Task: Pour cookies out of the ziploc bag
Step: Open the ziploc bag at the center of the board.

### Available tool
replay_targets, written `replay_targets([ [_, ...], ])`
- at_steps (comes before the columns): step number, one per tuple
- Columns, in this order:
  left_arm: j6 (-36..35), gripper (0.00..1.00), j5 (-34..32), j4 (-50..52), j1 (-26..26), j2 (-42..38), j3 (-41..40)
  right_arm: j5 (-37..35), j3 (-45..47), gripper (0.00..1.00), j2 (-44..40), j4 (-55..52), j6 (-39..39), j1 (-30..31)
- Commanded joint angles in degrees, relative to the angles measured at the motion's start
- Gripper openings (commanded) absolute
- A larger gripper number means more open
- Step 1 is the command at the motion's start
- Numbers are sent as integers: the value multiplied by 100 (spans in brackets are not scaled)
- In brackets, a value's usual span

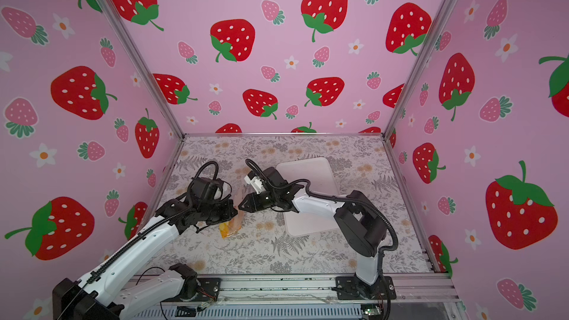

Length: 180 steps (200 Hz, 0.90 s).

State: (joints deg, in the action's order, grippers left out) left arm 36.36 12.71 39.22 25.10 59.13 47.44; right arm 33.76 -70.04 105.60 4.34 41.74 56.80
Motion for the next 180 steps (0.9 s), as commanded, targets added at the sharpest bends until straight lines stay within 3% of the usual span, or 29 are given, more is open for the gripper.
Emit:
replay_targets([
  [1,121,7,30,2,21,-110,-52,-104,-200,35,134,-150,10,58],
  [121,77,7,38,60,21,-238,-105,-98,-581,21,424,-294,115,139],
  [141,73,2,-13,81,21,-244,-108,-123,-570,11,409,-297,115,139],
  [180,95,2,-155,200,19,-271,-86,-185,-550,4,375,-307,106,139],
])
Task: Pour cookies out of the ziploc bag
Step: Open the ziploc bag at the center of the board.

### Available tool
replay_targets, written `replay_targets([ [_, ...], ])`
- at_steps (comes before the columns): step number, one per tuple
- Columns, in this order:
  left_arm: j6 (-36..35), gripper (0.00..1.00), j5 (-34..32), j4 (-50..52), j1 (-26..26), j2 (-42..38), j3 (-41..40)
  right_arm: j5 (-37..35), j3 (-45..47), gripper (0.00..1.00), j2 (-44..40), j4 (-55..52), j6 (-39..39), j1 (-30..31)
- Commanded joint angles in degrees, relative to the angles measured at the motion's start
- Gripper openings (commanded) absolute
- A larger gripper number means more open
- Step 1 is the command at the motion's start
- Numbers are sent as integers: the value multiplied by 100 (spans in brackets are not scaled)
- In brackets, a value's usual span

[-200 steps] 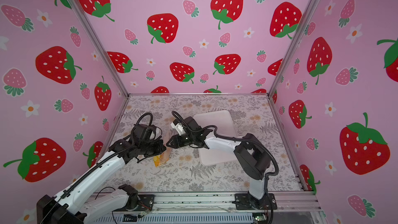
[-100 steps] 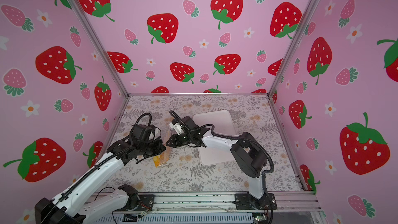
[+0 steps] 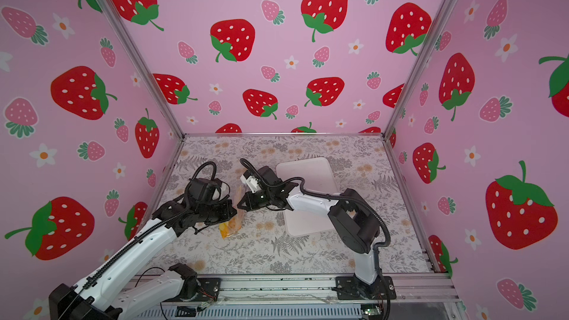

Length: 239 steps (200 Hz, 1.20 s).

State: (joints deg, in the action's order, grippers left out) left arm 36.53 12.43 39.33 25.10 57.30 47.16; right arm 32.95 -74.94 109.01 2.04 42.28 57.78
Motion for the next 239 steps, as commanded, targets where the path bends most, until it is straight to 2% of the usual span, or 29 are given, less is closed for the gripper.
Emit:
replay_targets([
  [1,80,2,-131,193,20,-87,-57,-105,-63,4,37,-79,52,40],
  [99,144,0,-739,514,12,-134,37,-345,-18,3,-68,-318,-75,40],
  [151,115,0,-629,532,12,-88,186,-924,-148,3,-207,-1131,-444,40],
  [239,-89,0,-554,720,12,100,710,-1512,-217,3,-526,-1693,-679,32],
])
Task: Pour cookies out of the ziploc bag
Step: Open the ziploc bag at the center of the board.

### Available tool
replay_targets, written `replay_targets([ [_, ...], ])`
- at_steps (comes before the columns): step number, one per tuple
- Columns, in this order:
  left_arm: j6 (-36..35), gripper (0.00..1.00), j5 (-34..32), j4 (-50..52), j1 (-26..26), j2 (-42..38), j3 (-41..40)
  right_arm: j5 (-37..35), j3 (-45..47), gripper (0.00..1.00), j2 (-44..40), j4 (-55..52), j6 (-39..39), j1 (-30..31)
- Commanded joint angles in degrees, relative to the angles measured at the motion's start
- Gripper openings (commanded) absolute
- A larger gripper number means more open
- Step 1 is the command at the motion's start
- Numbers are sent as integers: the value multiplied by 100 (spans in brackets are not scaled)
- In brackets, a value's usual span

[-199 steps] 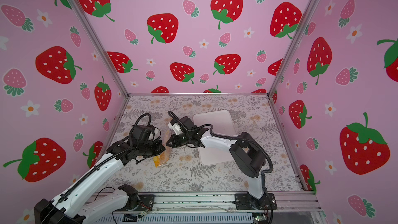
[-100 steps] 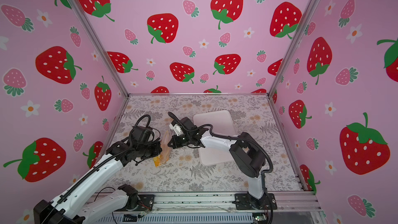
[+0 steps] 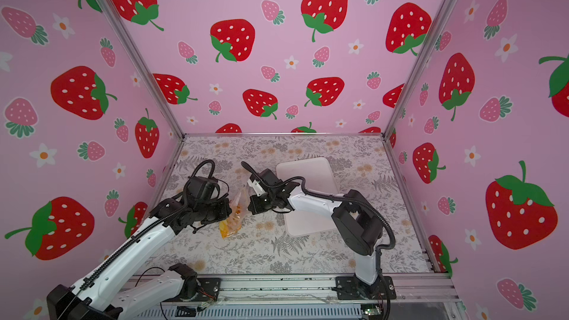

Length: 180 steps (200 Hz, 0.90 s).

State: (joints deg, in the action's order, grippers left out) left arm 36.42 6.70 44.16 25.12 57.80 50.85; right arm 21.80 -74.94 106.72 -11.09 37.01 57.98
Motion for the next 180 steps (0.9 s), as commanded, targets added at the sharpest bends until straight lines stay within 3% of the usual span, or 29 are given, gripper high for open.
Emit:
replay_targets([
  [1,-80,0,21,239,10,53,343,-410,-220,3,-298,-391,-151,12],
  [180,-286,0,26,396,19,355,823,-1702,-56,2,-960,-1635,-596,8],
])
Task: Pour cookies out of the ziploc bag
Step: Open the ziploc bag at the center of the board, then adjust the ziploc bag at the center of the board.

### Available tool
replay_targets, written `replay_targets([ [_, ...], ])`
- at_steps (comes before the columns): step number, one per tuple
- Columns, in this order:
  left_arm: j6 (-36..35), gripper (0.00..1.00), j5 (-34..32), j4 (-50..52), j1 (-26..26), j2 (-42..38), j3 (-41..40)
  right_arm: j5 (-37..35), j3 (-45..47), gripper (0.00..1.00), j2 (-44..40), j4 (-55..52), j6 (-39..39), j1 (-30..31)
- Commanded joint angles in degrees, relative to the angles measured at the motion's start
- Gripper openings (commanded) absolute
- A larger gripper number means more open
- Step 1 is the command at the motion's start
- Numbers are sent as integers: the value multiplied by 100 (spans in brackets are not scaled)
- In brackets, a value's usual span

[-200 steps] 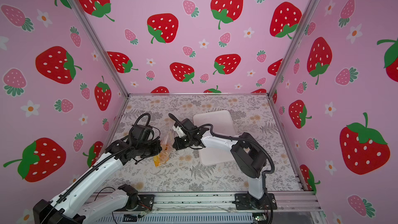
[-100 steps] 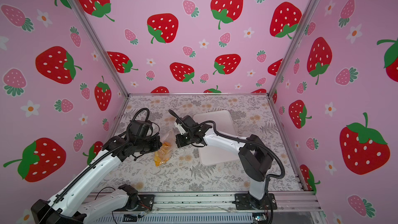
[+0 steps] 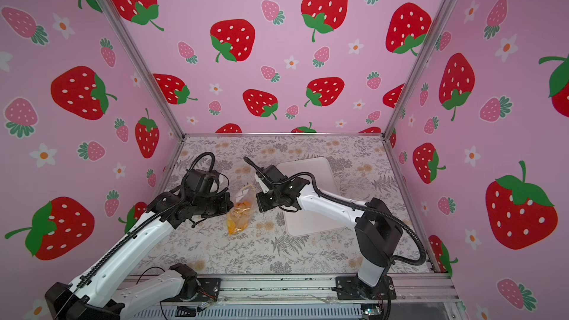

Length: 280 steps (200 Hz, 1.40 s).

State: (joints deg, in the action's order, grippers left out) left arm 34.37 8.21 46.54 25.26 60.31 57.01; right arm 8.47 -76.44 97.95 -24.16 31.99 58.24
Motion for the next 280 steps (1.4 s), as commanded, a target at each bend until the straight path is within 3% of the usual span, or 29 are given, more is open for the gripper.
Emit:
replay_targets([
  [1,-89,0,-125,155,6,108,206,-375,95,2,-79,-332,-95,-21],
  [55,-192,0,-165,15,2,344,307,-445,51,12,-17,-495,-151,-184],
  [78,-219,0,-128,12,6,389,436,-153,34,28,-145,-475,-303,-242],
  [106,-285,0,-160,21,8,485,517,154,181,57,-550,-253,-586,-243],
  [141,-330,0,-183,-31,6,625,561,629,382,75,-871,134,-932,-217],
  [188,-449,0,-280,3,6,778,665,1600,163,79,-622,641,-1283,-160],
  [248,-442,0,-294,-22,-12,814,697,2159,-257,70,85,947,-1268,-93],
  [280,-417,0,-280,-81,-64,850,675,2319,-301,61,309,1060,-1134,-80],
])
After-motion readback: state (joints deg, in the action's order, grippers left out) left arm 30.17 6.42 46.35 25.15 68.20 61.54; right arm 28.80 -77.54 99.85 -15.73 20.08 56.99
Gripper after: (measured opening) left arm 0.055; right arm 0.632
